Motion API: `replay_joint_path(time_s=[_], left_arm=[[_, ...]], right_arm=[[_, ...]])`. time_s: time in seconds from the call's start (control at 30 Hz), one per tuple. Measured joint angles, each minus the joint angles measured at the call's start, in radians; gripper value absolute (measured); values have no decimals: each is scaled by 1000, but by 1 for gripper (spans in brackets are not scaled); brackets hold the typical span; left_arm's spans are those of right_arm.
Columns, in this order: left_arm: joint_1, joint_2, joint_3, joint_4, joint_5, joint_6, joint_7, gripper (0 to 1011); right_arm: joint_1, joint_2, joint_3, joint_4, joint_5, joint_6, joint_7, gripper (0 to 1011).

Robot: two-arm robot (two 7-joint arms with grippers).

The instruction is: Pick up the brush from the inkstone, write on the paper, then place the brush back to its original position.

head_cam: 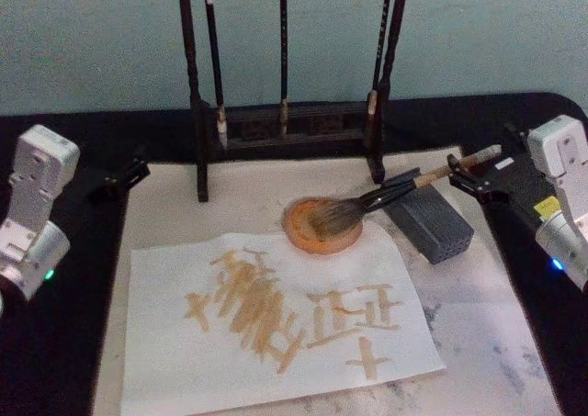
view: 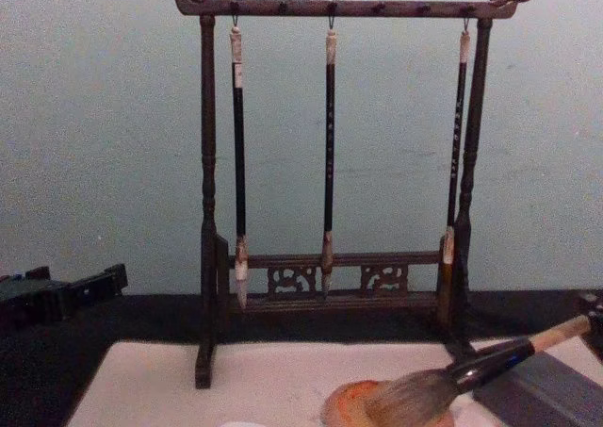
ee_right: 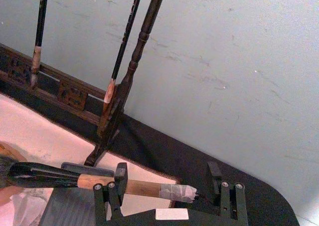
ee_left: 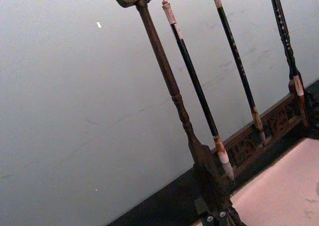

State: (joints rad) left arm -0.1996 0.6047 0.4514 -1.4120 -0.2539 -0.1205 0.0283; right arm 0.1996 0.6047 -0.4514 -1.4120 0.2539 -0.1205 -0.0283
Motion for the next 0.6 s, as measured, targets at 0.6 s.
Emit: replay_joint_path(time_s=[0.6], left_arm=[[0,0,0,0,0,0,0,1002]], right_arm=[[0,0,0,0,0,0,0,1008]])
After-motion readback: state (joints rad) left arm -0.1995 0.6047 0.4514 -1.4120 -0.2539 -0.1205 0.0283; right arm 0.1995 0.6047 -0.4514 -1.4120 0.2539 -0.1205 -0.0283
